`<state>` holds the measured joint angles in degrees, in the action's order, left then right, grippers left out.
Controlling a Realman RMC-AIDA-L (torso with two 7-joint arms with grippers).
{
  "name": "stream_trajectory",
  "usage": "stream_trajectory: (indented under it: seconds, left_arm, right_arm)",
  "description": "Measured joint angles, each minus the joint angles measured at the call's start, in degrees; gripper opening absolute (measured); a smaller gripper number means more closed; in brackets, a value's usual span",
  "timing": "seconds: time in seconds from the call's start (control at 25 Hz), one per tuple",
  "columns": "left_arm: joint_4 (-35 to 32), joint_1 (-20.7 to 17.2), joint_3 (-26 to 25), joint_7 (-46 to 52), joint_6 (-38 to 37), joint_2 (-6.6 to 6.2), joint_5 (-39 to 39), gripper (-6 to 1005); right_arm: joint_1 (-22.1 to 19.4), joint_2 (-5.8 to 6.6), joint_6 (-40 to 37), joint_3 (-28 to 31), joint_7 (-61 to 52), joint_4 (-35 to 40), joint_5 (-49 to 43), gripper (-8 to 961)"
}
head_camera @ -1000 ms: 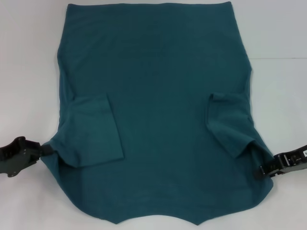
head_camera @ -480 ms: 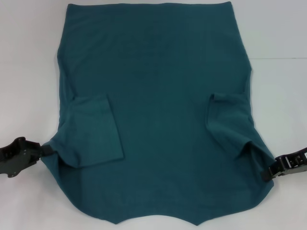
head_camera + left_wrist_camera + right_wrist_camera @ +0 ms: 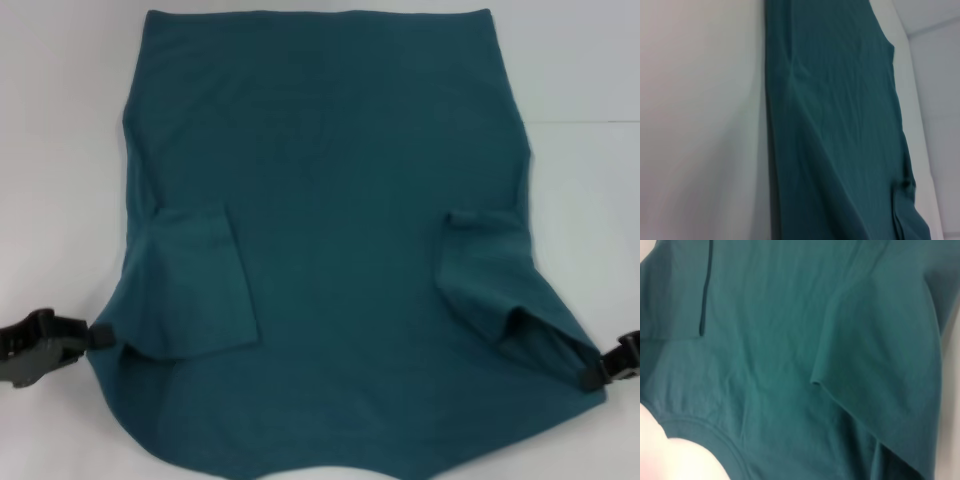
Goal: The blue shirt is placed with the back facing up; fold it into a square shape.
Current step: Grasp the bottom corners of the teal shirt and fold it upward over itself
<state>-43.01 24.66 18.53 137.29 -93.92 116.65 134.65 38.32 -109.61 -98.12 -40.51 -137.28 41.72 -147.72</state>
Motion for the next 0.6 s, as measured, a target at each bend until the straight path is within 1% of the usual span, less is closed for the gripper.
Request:
stream_trajectory:
  seconds: [0.08,0.2,0.44,0.6]
  left_arm:
    - [-1.3,-0.6,0.2,-0.3,-2.2,-0.10,0.5,7]
    - [-3.6,-1.5,0.4,-0.5,-6.2,-0.23,2.0,7]
    - [-6.1,-2.5,0.4,-0.7,-12.1,-0.16,6.2,7]
    - [-7.0,-2.7,0.5,-0.7,-13.3,0.09,7.1,7]
  right_arm:
    - [-0.8,0.77,-1.8,0.5,0.1,0.6,0.0,43]
    - [-1.5,1.36,-4.1,0.6,0.6,0.6,-0.1,47]
    - [-2.9,1.51,-8.9,-0.4,2.4,0.7,-0.4,53]
    - [-3.9,1.74,-8.8,-0.4,2.7,0.8,-0.5,57]
